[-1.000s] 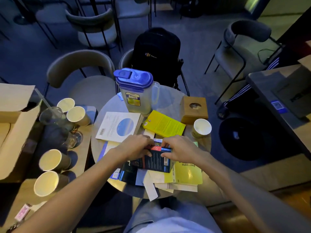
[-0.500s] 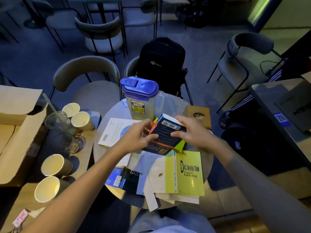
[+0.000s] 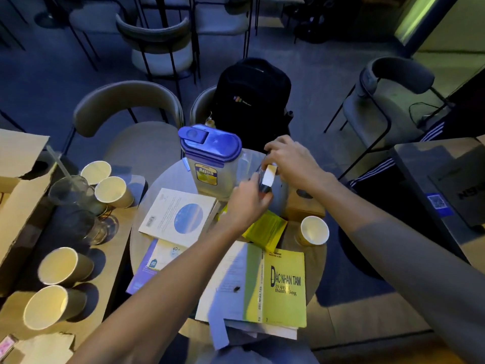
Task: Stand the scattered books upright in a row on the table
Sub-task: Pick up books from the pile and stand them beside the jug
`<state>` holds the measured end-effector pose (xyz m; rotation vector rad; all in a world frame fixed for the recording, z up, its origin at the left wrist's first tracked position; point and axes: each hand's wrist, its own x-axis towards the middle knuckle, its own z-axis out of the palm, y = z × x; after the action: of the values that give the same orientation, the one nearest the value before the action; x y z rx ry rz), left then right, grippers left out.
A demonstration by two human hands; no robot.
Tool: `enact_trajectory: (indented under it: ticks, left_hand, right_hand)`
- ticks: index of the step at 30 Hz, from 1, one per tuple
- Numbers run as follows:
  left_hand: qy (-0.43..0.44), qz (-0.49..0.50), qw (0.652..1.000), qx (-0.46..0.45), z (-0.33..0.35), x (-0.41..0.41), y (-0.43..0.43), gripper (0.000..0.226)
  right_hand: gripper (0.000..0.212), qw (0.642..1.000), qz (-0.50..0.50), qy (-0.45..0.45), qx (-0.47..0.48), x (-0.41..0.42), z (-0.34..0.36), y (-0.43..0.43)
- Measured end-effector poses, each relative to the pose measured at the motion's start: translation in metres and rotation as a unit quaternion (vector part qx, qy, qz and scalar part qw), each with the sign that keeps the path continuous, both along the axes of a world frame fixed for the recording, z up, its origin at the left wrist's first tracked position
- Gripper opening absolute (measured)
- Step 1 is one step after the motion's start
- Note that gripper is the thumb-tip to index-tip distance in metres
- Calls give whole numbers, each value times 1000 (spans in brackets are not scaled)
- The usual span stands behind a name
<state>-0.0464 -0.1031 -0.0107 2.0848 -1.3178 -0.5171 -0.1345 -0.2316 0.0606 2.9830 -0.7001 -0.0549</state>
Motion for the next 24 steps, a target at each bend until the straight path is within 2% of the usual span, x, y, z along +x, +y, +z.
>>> enact_trajectory:
  ticks: [2,6,8,16,18,21,24]
  left_hand:
    - [34,16,999,8,-9,-6,-10,36]
    - [95,48,994,6,-30,-10,-26,27]
    - [112,58,992,19,-41,-8,-32,30]
    - [127,71,989,31,-57,-3,-34,31]
    - [101,53,990,84,-65,4,-29,32]
    - [-14,21,969,245,-78,17,-13,48]
    - [-39,-9,952,304,-87,24,-1,60]
  right_hand:
    - [37,1000,0,10,-7,6,-6,-4]
    - [38,999,-12,28,11,11,-18,-17]
    - [44,999,-17,34,23,12,-26,-22]
    - [55,990,-13,-20,142,21,-61,-38]
    - [55,985,-37,-39,161,21,-67,-39]
    - [53,983,-56,-47,169,21,-73,-35]
    - [41,964,-92,-111,224,23,-75,-29]
